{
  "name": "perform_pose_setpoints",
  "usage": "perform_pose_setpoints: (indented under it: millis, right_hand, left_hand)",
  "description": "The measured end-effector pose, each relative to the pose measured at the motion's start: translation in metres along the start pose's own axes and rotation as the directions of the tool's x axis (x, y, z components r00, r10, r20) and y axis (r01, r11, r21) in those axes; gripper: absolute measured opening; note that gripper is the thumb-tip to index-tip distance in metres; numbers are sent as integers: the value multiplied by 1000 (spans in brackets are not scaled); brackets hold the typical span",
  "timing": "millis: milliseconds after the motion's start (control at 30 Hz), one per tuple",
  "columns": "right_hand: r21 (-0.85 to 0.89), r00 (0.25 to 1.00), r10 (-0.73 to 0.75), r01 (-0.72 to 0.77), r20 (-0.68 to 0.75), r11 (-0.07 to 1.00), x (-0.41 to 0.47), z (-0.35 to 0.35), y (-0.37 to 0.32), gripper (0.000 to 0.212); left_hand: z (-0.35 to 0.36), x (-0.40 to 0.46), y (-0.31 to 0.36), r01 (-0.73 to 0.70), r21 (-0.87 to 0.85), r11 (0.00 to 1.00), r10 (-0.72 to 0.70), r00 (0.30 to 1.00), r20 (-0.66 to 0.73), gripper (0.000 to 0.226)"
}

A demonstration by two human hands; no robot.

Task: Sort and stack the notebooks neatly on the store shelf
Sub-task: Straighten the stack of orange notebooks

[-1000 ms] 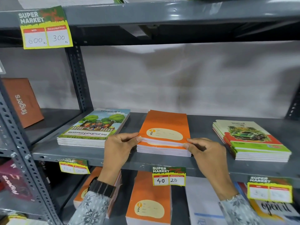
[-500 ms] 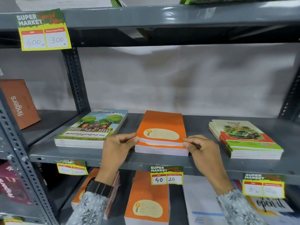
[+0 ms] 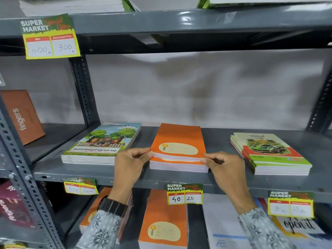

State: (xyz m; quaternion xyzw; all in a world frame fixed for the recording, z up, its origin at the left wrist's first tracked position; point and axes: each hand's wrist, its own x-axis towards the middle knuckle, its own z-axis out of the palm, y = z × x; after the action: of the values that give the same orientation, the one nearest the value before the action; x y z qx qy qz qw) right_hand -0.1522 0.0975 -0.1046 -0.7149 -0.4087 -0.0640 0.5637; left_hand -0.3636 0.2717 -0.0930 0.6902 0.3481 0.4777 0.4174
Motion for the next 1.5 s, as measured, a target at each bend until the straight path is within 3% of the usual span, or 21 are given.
perform_pose_setpoints:
  millis: [267,733,1267,1500]
  right_hand:
    - [86,999,17,-14,-40,996,-3,-4,2,17]
    - [42,1000,-18,18,-6,999,-7,-9,7,16]
    - [104,995,76,-83,71,991,-5,-9,12,16]
    - [94,997,33,-39,65,995,-7,-8,13,13]
  left_hand:
    - [-1,-10,0,-70,-8,998,70,997,15,19]
    - [-1,-17,-4,-161,109,981,166,985,-38,18]
    - [-3,-18,-5,-113,122,986,118,993,-30,20]
    - [-3,-19,-3,-109,113,988,114,993,-40,19]
